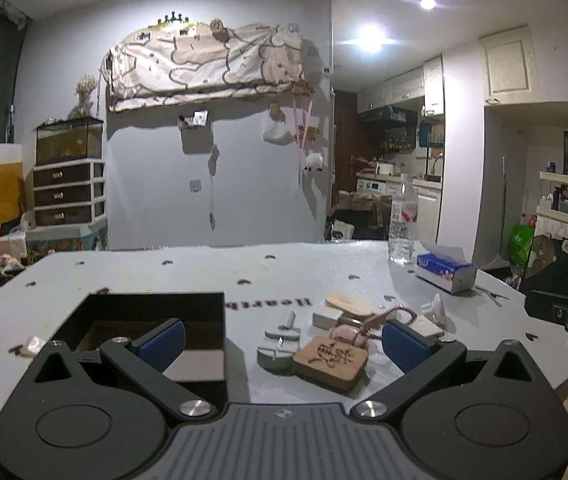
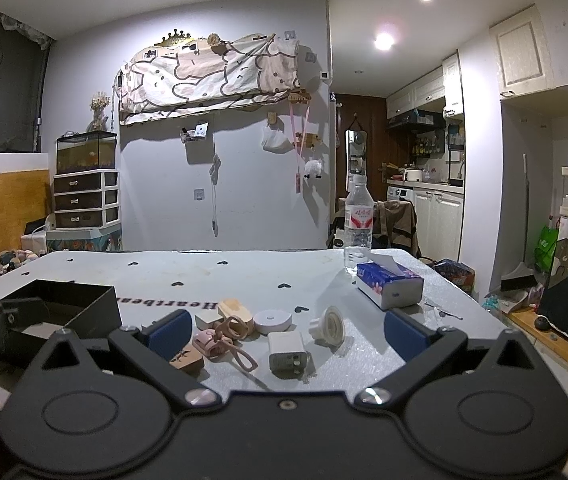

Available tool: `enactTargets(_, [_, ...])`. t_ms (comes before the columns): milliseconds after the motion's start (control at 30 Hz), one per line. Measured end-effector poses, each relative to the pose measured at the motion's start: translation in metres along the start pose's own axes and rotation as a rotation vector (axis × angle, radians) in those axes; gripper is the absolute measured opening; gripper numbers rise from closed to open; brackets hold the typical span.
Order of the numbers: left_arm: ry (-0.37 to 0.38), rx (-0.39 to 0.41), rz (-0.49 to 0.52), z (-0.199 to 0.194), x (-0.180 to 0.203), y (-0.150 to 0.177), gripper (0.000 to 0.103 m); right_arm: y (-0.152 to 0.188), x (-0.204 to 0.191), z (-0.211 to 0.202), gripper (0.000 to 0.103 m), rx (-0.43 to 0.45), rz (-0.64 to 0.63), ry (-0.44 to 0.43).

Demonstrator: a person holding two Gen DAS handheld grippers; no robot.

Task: Organize rigid objects
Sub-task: 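Move the left tool to the black box while the right tool approaches the wooden stamp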

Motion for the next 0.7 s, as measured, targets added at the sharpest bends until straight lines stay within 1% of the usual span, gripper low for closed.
enactTargets(100, [-0.018,0.019,0.005,-0.001,-0.006,-0.008,0.103,0.0,0.002,0.0,0.103,0.005,0.001,0.007])
enactTargets(267, [-0.048,0.054,-0.008,0.0,-0.033,-0.02,0.103,-0.003,0.006,0.002,0.103,0.014,-0.008,0.013])
enactTargets(367, [-0.083,0.066,-0.02,0.002,-0.054,-0.028,0.103,-0.004,0.003,0.005,0.103,0.021,-0.01,0.013])
enactTargets(433, [-0.122,0.064,-0.017,0.004,-0.069,-0.032,0.103,-0.005,0.002,0.006,0.103,0.025,-0.014,0.014])
enactTargets(500, [-0.134,0.043,-0.041,0.006,-0.084,-0.034,0.103,-0.006,0.0,0.009,0.103,0.03,-0.016,0.011])
enactTargets(567, [-0.144,0.047,-0.084,0.005,-0.102,-0.036,0.103,-0.006,-0.003,0.012,0.103,0.031,-0.016,0.004])
enactTargets(667, [-0.217,0.048,-0.111,0.006,-0.13,-0.035,0.103,-0.005,-0.01,0.02,0.103,0.024,-0.017,-0.009])
enactTargets(700, [-0.231,0.045,-0.126,0.007,-0.139,-0.034,0.103,-0.004,-0.013,0.023,0.103,0.021,-0.018,-0.014])
Point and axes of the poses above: each gripper's, at about its wrist camera, not at the fingertips, and z roughly the way its jaws point, x to its right, y to its underside, the point moved 9 cm from there along z, roughly the way its jaws point, and after that the axes turned 6 degrees about -z, right-handed, at the moved point
